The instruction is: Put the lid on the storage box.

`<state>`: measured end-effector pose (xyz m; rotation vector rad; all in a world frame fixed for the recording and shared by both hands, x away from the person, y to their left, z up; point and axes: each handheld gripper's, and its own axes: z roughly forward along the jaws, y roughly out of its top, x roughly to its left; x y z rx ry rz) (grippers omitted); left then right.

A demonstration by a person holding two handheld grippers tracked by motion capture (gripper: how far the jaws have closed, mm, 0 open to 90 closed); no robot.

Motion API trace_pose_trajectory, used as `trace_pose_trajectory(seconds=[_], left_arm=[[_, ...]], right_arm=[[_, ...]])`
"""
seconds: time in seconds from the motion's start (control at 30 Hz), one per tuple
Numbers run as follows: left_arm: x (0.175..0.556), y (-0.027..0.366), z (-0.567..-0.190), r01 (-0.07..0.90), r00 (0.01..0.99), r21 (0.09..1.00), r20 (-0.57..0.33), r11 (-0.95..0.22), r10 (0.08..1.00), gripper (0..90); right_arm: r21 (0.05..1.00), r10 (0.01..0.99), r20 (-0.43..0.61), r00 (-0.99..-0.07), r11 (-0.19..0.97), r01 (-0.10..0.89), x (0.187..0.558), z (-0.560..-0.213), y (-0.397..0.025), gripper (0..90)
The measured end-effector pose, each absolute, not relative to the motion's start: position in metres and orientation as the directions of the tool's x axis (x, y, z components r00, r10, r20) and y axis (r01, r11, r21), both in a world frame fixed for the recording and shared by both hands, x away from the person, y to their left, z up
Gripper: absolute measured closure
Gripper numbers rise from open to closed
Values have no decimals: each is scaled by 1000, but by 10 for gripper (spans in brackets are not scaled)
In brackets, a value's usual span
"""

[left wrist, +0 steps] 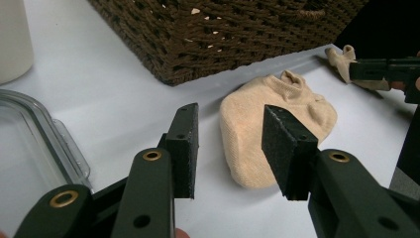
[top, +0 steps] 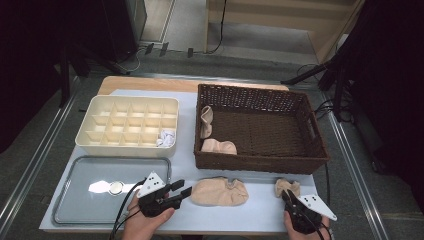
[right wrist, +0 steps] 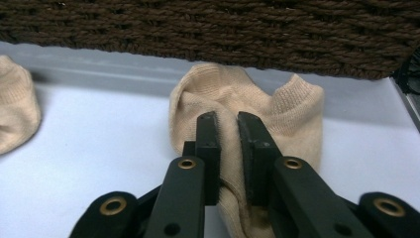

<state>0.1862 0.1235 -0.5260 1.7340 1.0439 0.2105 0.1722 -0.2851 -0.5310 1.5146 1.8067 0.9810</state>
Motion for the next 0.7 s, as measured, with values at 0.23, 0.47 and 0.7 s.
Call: trace_pose_trajectory(seconds=[0.23,0.47,0.7], left_arm=[[186,122,-526,540,606,839,-333,-66,722,600],[186,122,-526,540,608,839,-336,-64,719,601],[185,123,-524,532,609,844,-329,-64,722,601]], right_arm=[[871,971,54,-232,67,486,162,-515,-271,824],[910,929,67,-365,93,403,154,-502,-231,824],[924,866,54,-498,146,354,150,-501,-179,822]])
